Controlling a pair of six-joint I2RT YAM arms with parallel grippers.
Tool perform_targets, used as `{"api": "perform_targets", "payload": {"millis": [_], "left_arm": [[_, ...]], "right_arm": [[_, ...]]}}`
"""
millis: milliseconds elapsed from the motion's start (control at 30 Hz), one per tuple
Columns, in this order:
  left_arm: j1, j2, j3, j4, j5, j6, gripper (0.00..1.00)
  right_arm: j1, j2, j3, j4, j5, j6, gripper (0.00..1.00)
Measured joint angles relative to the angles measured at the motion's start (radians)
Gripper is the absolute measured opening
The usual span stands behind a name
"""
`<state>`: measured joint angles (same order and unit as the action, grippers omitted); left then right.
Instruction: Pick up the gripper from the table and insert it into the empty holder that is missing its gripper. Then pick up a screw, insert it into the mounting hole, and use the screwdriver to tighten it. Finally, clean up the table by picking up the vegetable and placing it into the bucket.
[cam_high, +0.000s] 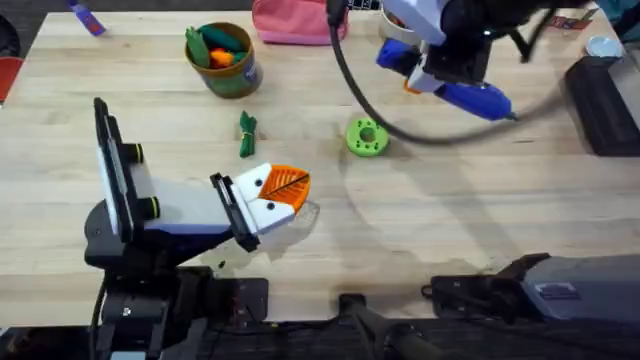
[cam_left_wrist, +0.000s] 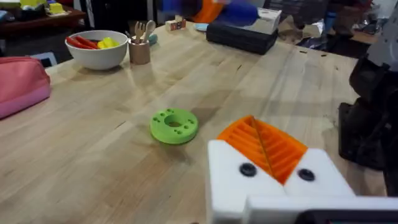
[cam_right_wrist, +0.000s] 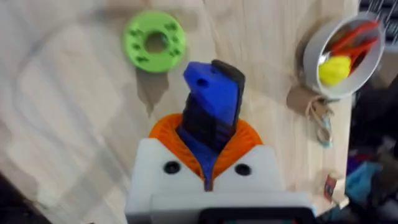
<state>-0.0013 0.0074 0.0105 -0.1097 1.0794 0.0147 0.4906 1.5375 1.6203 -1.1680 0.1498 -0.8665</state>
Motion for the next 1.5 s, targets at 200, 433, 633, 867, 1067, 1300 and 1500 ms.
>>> {"api": "perform_targets", "payload": {"millis": [200,433,633,867,1067,1300,1500], "left_arm": [[0.0,0.0,0.0,0.0,0.0,0.0,0.007],[0.0,0.0,0.0,0.0,0.0,0.0,0.007],[0.0,0.0,0.0,0.0,0.0,0.0,0.007],[0.0,0.0,0.0,0.0,0.0,0.0,0.007],[0.0,0.0,0.0,0.0,0.0,0.0,0.007],[0.0,0.0,0.0,0.0,0.0,0.0,0.007],[0.0,0.0,0.0,0.0,-0.001,0.004,0.278]], "right_arm": [[-0.146,0.133,-0.024,0.027,0.048,-0.063,0.024],[-0.286,0.23,-0.13,0.19,0.067,-0.111,0.024],[-0.324,0.264,-0.264,0.338,0.063,-0.172,0.024],[-0.323,0.265,-0.385,0.474,0.016,-0.232,0.024],[-0.324,0.265,-0.401,0.482,0.01,-0.242,0.369],[-0.324,0.262,-0.401,0.491,0.011,-0.247,0.986],[-0.317,0.255,-0.401,0.486,0.014,-0.168,0.987]]}}
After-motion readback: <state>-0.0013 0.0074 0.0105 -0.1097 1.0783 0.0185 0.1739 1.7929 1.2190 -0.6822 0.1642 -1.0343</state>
